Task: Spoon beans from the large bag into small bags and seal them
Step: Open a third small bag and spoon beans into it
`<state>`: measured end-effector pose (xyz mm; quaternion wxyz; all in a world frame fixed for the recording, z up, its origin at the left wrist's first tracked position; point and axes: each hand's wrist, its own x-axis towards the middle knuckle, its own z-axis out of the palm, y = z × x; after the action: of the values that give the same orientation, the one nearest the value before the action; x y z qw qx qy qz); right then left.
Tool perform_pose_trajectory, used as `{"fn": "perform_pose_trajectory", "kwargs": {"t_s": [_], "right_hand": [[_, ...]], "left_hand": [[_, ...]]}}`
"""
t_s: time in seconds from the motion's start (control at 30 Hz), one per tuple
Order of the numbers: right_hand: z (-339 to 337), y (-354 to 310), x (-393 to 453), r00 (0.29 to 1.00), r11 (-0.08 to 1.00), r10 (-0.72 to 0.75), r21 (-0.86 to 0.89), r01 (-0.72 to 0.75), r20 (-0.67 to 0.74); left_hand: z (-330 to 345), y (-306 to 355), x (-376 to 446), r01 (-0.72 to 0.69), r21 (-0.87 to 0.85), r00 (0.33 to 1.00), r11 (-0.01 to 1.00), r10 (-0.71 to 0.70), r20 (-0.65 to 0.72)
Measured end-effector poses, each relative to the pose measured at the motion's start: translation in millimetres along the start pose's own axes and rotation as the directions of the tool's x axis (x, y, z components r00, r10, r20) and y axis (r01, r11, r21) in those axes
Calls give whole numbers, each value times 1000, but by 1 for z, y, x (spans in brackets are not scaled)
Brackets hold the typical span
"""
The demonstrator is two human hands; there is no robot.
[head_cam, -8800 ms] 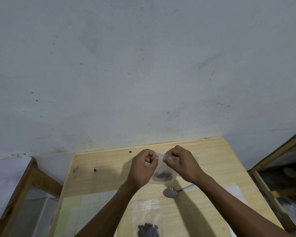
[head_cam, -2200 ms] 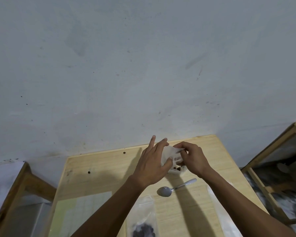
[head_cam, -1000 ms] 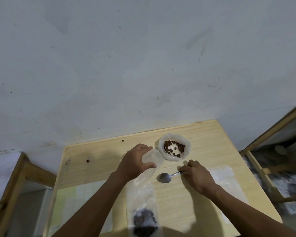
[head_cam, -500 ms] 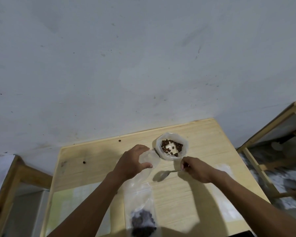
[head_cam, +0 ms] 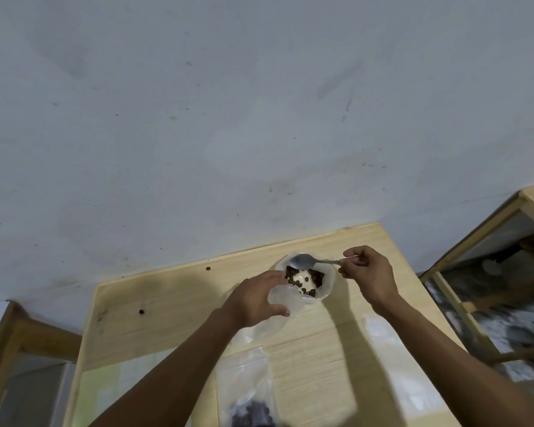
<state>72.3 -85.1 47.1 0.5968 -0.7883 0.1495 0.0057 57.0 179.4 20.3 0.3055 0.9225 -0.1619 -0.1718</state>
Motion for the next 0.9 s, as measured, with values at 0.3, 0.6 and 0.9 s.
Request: {"fn": "perform_pose_trajectory", "kwargs": {"t_s": [0.3, 0.6, 0.9], "right_hand": [[30, 20, -15, 985, 983, -60, 164, 86, -160], [55, 40, -17, 981, 992, 27, 129, -2, -191], [53, 44, -17, 979, 975, 205, 90, -204, 6]], "left_hand": [[14, -13, 2, -74, -2, 996, 997, 74, -39], [25, -15, -4, -93, -73, 990, 993, 84, -114], [25, -17, 0, -103, -66, 980, 992, 90, -180]]}}
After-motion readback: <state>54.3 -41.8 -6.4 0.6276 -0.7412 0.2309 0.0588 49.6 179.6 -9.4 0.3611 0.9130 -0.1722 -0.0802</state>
